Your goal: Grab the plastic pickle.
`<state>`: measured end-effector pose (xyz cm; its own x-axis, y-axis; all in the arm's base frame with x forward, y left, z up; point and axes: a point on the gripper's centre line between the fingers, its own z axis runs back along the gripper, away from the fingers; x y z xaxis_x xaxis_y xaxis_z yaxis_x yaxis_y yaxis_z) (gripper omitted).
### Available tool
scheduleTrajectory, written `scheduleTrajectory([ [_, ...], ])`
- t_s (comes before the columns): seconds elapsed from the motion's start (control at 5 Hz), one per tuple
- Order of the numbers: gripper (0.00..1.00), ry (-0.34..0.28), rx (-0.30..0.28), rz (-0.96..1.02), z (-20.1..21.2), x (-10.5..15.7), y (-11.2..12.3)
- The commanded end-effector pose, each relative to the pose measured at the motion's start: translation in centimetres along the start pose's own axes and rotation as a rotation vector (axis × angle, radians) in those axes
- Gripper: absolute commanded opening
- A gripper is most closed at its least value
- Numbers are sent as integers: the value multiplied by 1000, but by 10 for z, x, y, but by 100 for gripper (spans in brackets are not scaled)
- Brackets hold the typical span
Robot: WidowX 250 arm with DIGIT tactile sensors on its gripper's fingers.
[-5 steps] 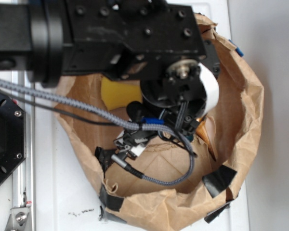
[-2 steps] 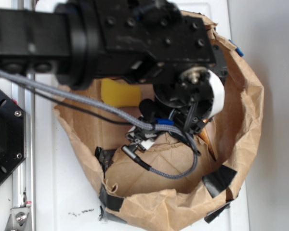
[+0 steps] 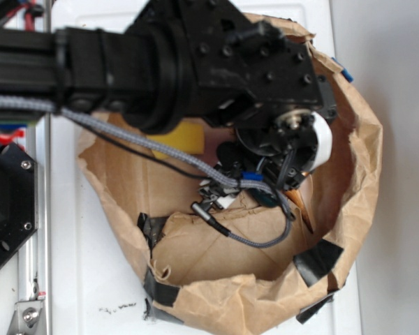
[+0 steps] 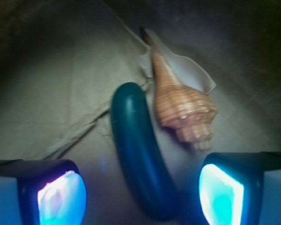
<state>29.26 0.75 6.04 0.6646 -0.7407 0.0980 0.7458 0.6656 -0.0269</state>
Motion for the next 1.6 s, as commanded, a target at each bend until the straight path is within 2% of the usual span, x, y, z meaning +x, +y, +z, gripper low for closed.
scheduleTrajectory([
  [0.0, 100, -20, 38, 3, 5, 12, 15],
  [0.2, 100, -11, 38, -20, 1, 18, 14],
  [0.4, 100, 19, 11, -50, -13, 25, 6],
  [0.6, 100, 77, -39, -78, -29, 26, -7],
  [0.8, 100, 88, -43, -143, -29, 28, -25],
  [1.0, 100, 83, -39, -156, -26, 27, -29],
  [1.2, 100, 80, -62, -146, -26, 25, -29],
  [1.4, 0, 69, -52, -139, -25, 24, -29],
])
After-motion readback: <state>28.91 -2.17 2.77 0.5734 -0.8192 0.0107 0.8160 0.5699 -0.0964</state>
